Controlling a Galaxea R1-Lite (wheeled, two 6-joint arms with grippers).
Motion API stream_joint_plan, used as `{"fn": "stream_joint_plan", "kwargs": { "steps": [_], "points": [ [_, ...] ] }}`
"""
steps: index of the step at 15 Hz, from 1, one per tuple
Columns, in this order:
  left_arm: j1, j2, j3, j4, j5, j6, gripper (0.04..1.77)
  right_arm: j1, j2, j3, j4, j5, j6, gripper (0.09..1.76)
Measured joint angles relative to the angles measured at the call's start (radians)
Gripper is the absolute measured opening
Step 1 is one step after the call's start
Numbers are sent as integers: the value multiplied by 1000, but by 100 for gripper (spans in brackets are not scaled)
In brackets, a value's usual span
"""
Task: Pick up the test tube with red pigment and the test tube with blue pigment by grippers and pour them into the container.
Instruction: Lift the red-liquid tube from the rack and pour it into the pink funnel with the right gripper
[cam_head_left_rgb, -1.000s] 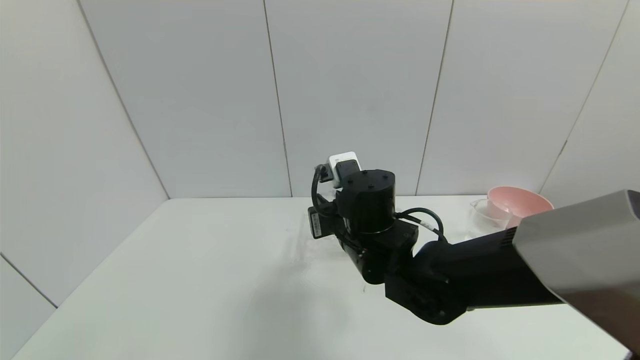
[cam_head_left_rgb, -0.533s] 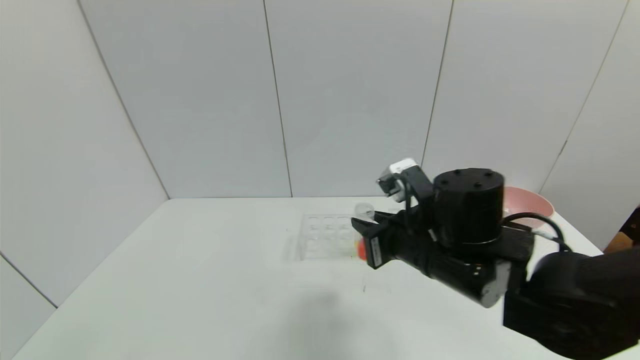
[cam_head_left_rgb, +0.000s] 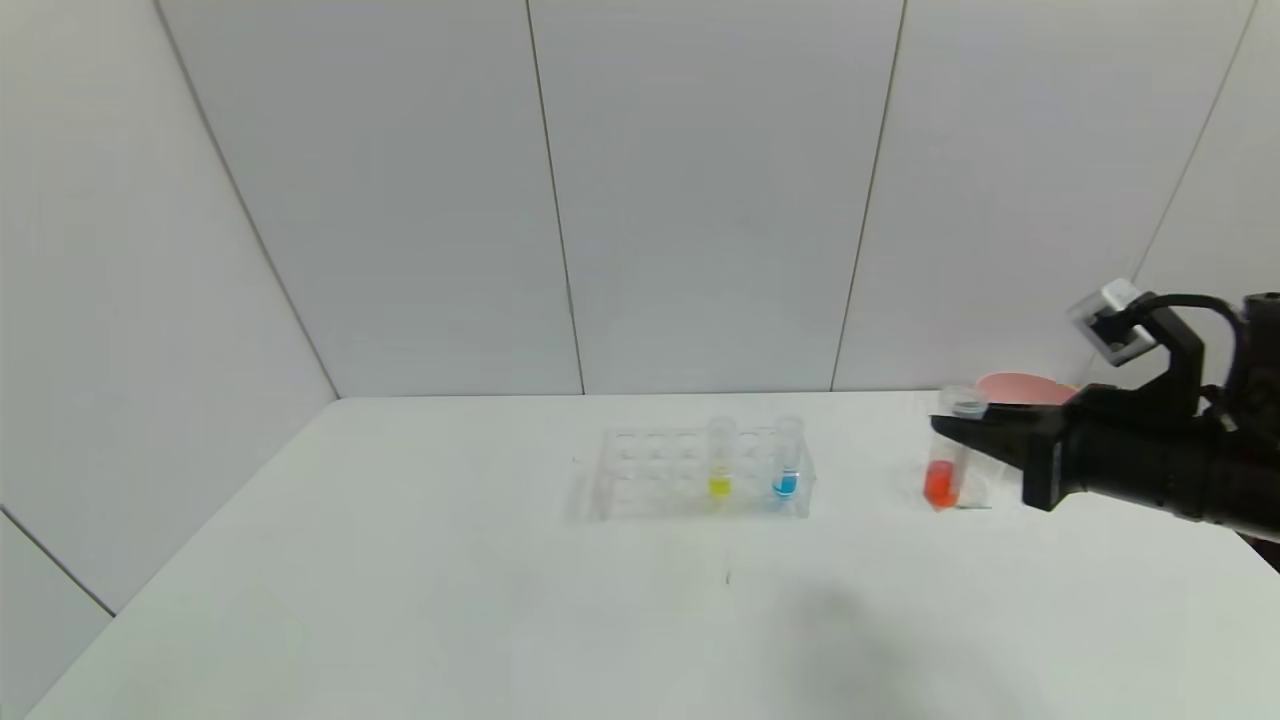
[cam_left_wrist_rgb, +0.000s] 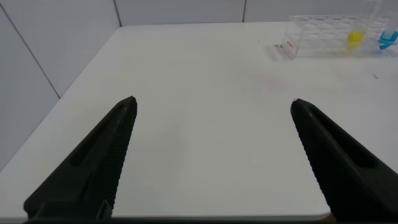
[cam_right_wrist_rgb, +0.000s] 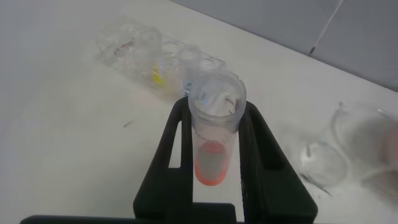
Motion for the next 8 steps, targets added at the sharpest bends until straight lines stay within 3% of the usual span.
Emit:
{"fn": "stream_joint_plan", "kwargs": {
  "steps": [3, 8],
  "points": [
    [0, 0, 0, 0, 0, 0, 176, -190, -12, 6, 5, 167, -68, 49],
    [0, 0, 0, 0, 0, 0, 176, -419, 40, -42, 2, 340, -107, 49]
  ]
}}
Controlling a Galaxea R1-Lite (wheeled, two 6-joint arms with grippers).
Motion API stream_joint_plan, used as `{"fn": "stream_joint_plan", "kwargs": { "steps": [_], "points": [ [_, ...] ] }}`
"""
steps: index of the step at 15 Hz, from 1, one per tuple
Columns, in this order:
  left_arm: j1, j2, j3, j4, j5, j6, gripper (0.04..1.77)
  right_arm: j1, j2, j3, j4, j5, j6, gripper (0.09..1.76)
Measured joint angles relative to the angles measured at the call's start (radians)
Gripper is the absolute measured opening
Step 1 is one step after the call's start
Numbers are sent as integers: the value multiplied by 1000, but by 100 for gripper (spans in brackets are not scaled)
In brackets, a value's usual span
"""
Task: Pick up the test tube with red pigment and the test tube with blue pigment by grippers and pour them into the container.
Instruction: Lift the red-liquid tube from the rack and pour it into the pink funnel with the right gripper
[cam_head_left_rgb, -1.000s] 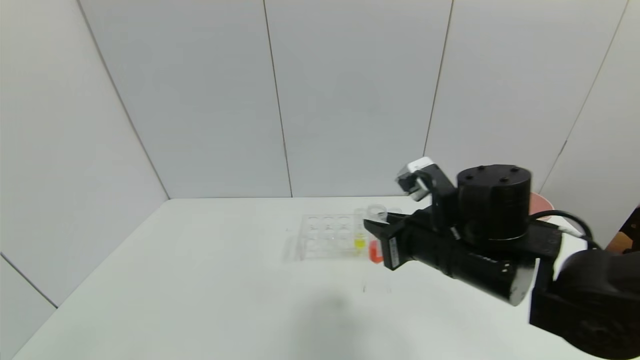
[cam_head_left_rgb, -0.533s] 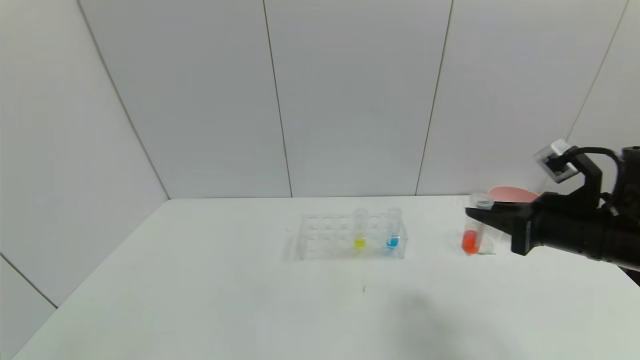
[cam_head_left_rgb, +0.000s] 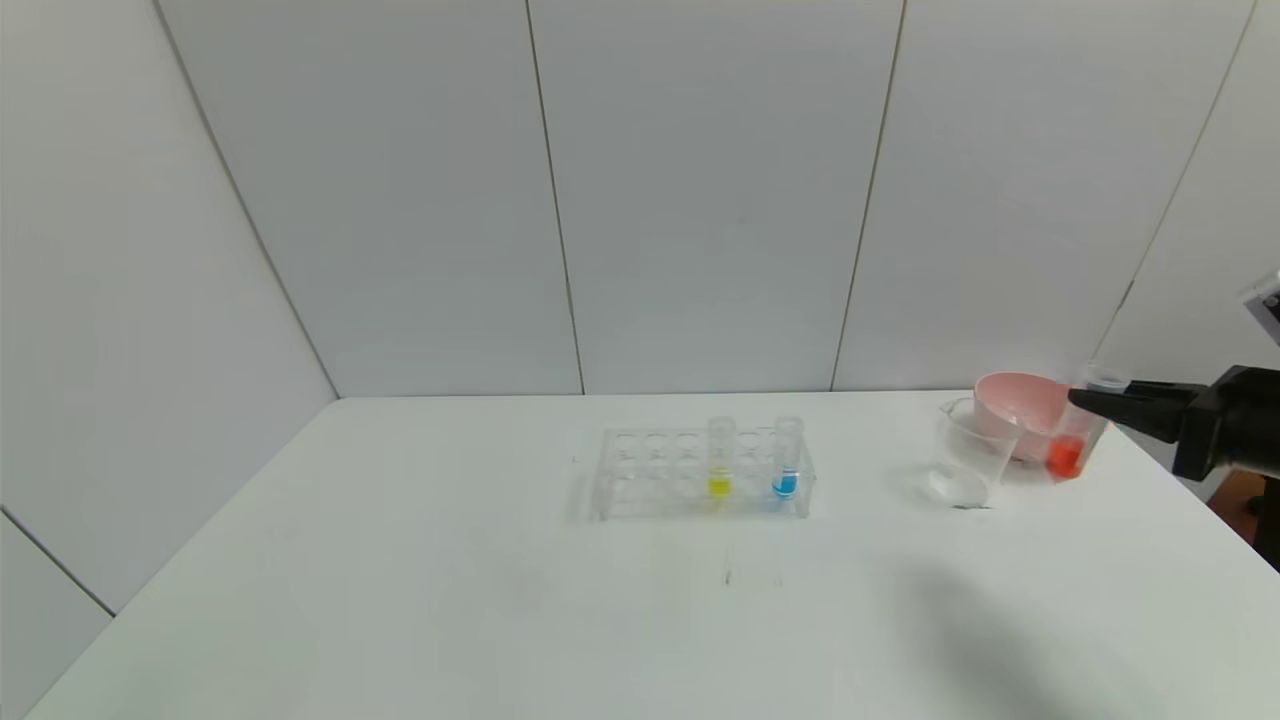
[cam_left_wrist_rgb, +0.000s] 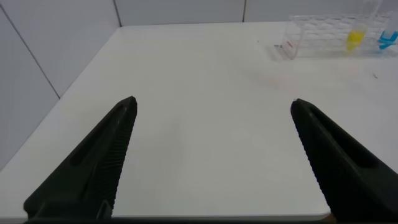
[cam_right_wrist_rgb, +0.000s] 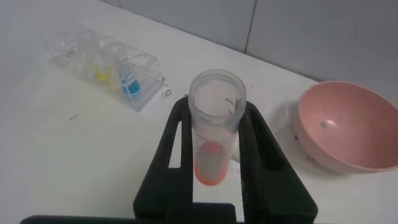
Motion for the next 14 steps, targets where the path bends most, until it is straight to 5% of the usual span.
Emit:
{"fn": "stream_joint_plan", "kwargs": {
  "steps": [6, 14],
  "points": [
    [0, 0, 0, 0, 0, 0, 176, -113, 150, -159, 51, 58, -191, 49],
    [0, 0, 0, 0, 0, 0, 176, -44, 351, -646, 525, -52, -414, 49]
  ]
}}
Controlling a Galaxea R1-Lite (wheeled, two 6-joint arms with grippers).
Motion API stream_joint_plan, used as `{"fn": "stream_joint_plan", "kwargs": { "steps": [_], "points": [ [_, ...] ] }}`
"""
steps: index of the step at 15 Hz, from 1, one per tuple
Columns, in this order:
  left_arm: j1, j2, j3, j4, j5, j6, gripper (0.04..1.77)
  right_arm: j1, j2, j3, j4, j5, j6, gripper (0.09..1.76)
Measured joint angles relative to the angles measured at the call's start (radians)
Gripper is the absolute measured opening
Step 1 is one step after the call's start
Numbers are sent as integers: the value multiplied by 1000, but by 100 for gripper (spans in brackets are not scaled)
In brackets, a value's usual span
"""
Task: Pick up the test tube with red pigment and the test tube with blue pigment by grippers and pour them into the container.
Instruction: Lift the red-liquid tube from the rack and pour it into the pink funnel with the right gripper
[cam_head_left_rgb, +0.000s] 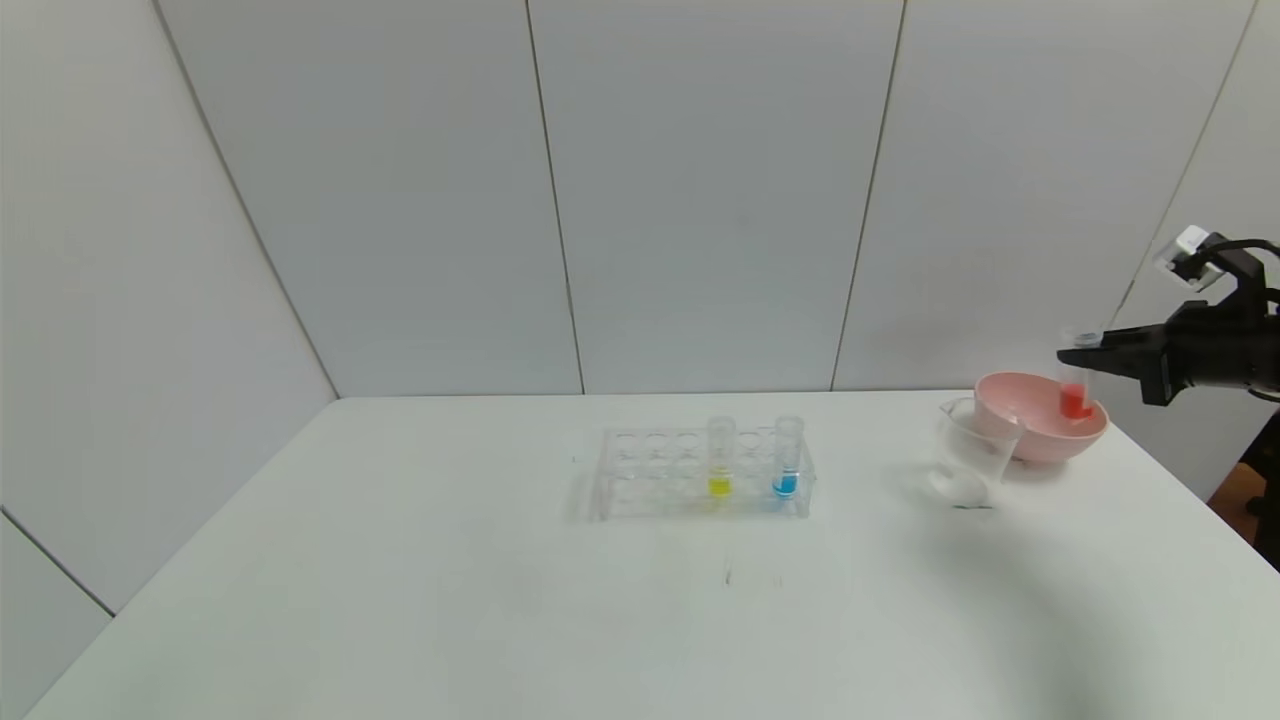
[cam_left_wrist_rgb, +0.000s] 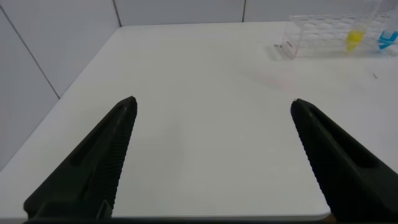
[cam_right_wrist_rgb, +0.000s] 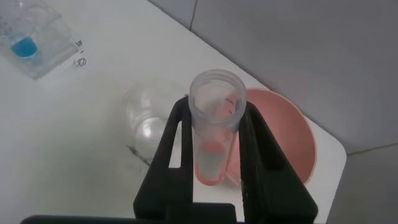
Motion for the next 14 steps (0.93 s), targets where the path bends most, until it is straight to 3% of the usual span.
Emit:
{"fn": "stream_joint_plan", "kwargs": {
  "steps": [7, 12, 14],
  "points": [
    [0, 0, 0, 0, 0, 0, 176, 40, 105, -324, 444, -134, -300, 49],
    [0, 0, 0, 0, 0, 0, 176, 81, 168, -516, 651, -238, -420, 49],
    [0, 0, 0, 0, 0, 0, 176, 101, 190, -555, 667, -266, -465, 49]
  ]
}}
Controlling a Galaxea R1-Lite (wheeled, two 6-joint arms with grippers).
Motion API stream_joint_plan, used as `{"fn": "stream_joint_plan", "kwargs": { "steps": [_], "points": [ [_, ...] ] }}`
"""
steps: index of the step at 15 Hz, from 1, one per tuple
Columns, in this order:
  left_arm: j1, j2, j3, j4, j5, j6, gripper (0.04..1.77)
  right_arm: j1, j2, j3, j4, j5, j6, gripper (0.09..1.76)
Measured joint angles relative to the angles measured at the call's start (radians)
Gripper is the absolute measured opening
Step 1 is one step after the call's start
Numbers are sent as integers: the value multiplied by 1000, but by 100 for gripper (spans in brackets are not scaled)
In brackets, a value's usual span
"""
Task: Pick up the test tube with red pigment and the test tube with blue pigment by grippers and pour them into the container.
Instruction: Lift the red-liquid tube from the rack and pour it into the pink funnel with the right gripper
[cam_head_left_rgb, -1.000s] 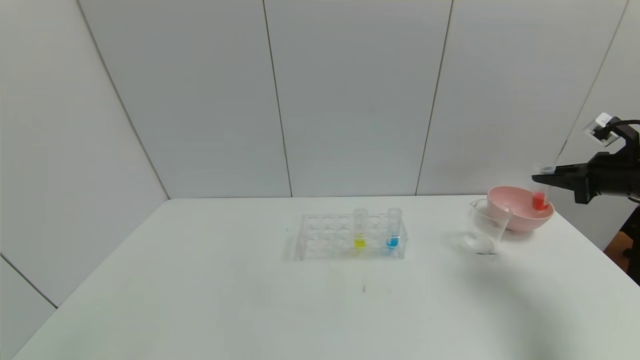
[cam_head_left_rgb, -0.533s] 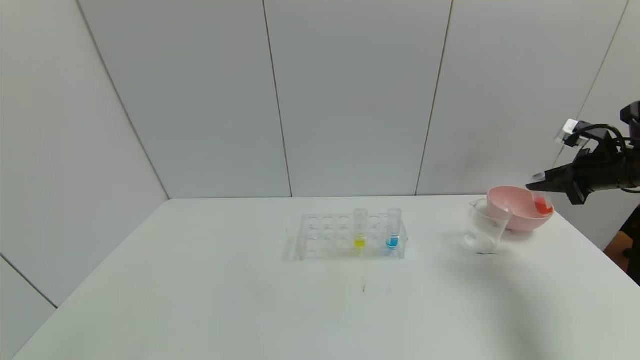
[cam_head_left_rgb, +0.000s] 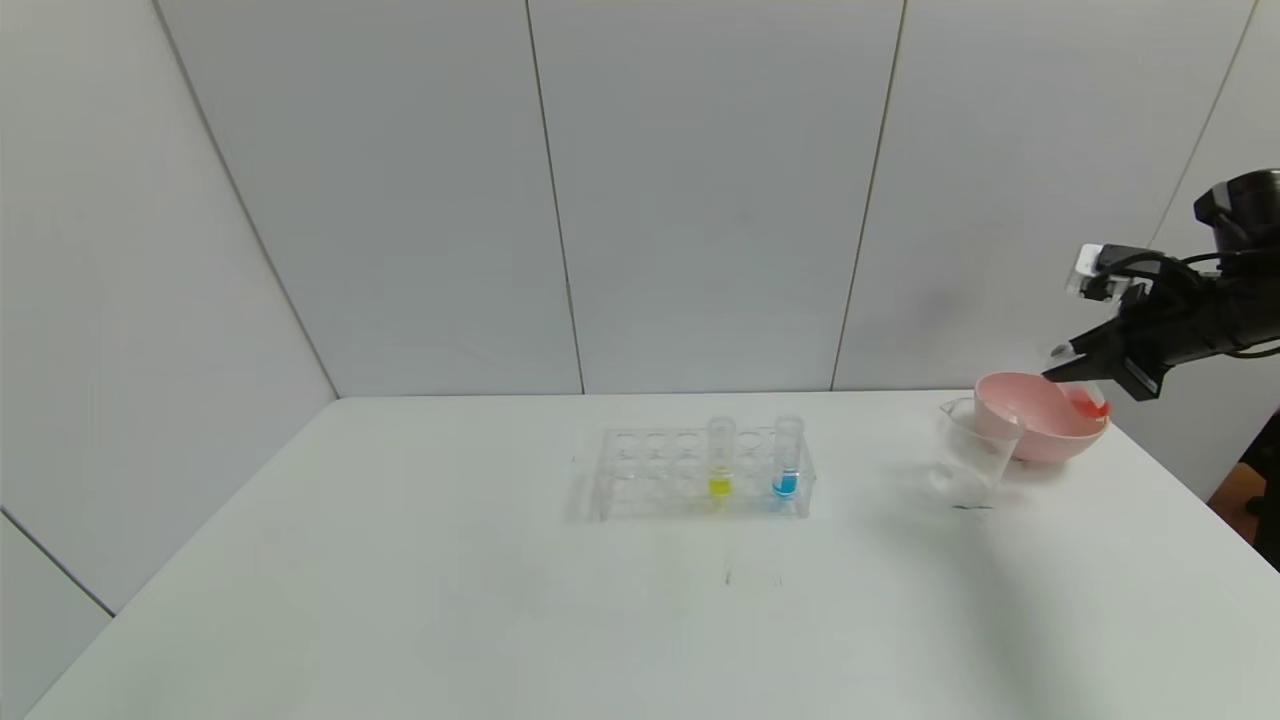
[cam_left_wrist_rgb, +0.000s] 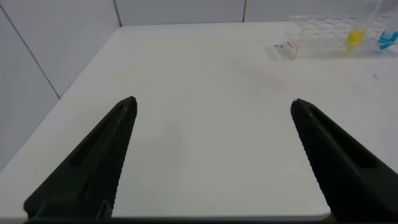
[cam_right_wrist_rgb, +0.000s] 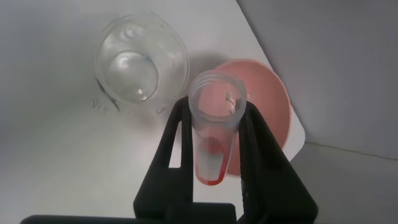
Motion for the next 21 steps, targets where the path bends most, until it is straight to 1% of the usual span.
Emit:
{"fn": "stream_joint_plan", "kwargs": {
  "steps": [1, 3, 7, 10, 15, 21],
  "points": [
    [0, 0, 0, 0, 0, 0, 176, 7, 8, -6, 1, -7, -34, 49],
    [0, 0, 0, 0, 0, 0, 176, 22, 21, -13, 5, -51, -96, 49],
    [0, 0, 0, 0, 0, 0, 176, 62, 31, -16, 8, -134, -132, 49],
    [0, 0, 0, 0, 0, 0, 176, 83, 29, -17, 30, -194, -183, 49],
    [0, 0, 0, 0, 0, 0, 176, 112, 14, -17, 73, -280, -222, 49],
    [0, 0, 0, 0, 0, 0, 176, 134, 11, -17, 114, -351, -220, 49]
  ]
}}
